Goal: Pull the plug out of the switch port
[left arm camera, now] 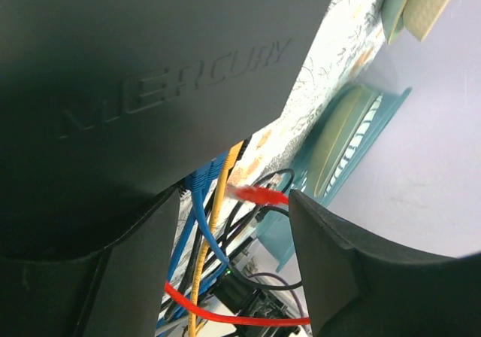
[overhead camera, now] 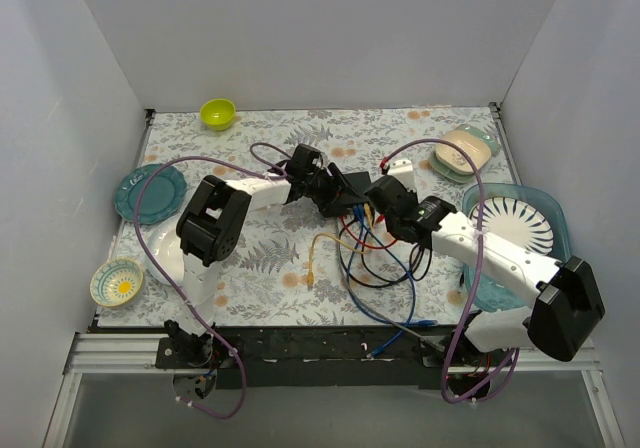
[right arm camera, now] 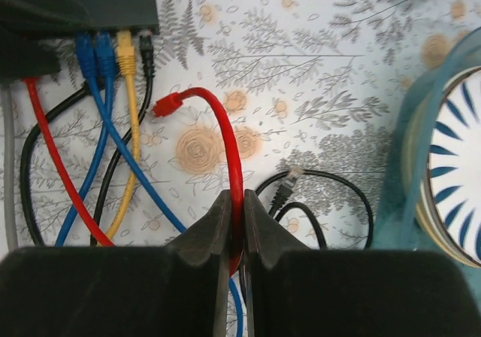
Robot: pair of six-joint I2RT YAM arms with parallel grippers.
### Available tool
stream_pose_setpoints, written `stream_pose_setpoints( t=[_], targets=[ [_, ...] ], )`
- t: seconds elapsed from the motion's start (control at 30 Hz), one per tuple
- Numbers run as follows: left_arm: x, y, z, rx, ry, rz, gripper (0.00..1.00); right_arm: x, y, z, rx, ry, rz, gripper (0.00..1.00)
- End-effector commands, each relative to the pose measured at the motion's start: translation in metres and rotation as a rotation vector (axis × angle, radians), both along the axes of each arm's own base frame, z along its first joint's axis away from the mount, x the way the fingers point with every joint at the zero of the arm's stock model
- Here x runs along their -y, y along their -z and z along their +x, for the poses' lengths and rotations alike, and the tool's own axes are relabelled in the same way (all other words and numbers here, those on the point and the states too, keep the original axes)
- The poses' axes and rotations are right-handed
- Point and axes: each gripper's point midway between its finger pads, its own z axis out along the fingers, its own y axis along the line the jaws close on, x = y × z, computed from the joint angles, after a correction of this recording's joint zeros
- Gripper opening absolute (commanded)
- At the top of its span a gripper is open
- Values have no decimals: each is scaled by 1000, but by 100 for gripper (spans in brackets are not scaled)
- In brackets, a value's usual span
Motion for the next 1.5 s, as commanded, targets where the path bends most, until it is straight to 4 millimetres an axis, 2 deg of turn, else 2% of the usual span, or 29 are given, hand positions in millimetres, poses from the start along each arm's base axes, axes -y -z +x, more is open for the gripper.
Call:
stream_pose_setpoints(
  t=[0.0, 0.03, 0.17, 0.3, 0.33, 0.37, 0.4, 0.43, 0.47, 0.53, 0.57, 0.63, 0.67, 0.73, 0.77, 0.8, 0.83, 0.87, 0.9, 0.93, 0.97, 1.0, 1.03, 1.13, 1.2, 1.33, 1.37, 1.47],
  targets=[
    [-50, 67, 5, -117, -149, 242, 60, 25, -35, 5, 97, 66, -139, 1],
    [-52, 67, 5, -120, -156, 242, 60, 33, -32, -3, 70, 79, -182, 1],
    [-60, 69, 9, -126, -179, 250, 60, 38, -23, -18, -9, 76, -228, 1],
    [-68, 69, 14, -132, -200, 250, 60, 24, -10, -39, -130, -20, -159, 1],
    [-70, 69, 15, -132, -204, 250, 60, 23, -14, -42, -129, -29, -134, 2],
    [-74, 70, 17, -134, -211, 250, 61, 20, -17, -43, -125, -34, -113, 21],
    [-75, 70, 18, -136, -211, 249, 61, 18, -21, -42, -113, -35, -88, 33],
    [-76, 69, 19, -135, -213, 245, 61, 14, -35, -38, -73, -35, -47, 42],
    [-79, 69, 22, -136, -220, 244, 61, 11, -43, -35, -48, -40, -23, 57],
    [-81, 69, 22, -135, -222, 244, 61, 3, -62, -26, 2, -51, 6, 66],
    [-83, 69, 22, -136, -225, 245, 61, -3, -78, -19, 36, -55, 34, 69],
    [-85, 67, 23, -129, -226, 245, 61, -11, -89, -9, 57, -67, 30, 69],
    [-86, 66, 23, -127, -226, 246, 61, -18, -94, -4, 74, -84, 40, 67],
    [-86, 67, 20, -131, -217, 247, 61, -33, -92, 10, 99, -124, 45, 61],
    [-87, 68, 20, -130, -215, 246, 61, -35, -85, 13, 95, -128, 33, 49],
    [-88, 68, 18, -133, -214, 249, 61, -42, -79, 18, 91, -141, 43, 42],
    [-90, 69, 16, -134, -214, 253, 61, -46, -68, 31, 80, -141, 39, 35],
    [-91, 69, 16, -135, -216, 252, 61, -48, -59, 37, 62, -140, 43, 21],
    [-92, 70, 15, -137, -216, 254, 61, -55, -45, 39, 22, -165, 61, 17],
    [-94, 71, 14, -142, -217, 257, 61, -56, -25, 50, -17, -157, 53, 12],
    [-96, 72, 14, -145, -219, 258, 61, -57, -14, 53, -48, -154, 48, 3],
    [-97, 71, 14, -146, -219, 256, 61, -63, -9, 57, -78, -158, 67, 1],
    [-98, 71, 14, -147, -221, 255, 61, -61, 12, 59, -134, -142, 45, 1],
    [-102, 71, 15, -152, -229, 251, 60, -62, 39, 56, -221, -124, 31, 1],
    [-103, 72, 16, -158, -227, 248, 61, -56, 47, 48, -257, -112, 11, 1],
    [-103, 74, 17, -164, -231, 242, 60, -39, 65, 20, -342, -140, -25, 1],
    [-103, 74, 17, -165, -232, 238, 61, -28, 77, 7, -385, -132, -58, 1],
    [-104, 76, 18, -169, -235, 237, 60, -12, 88, -21, -457, -146, -83, 1]
  ],
)
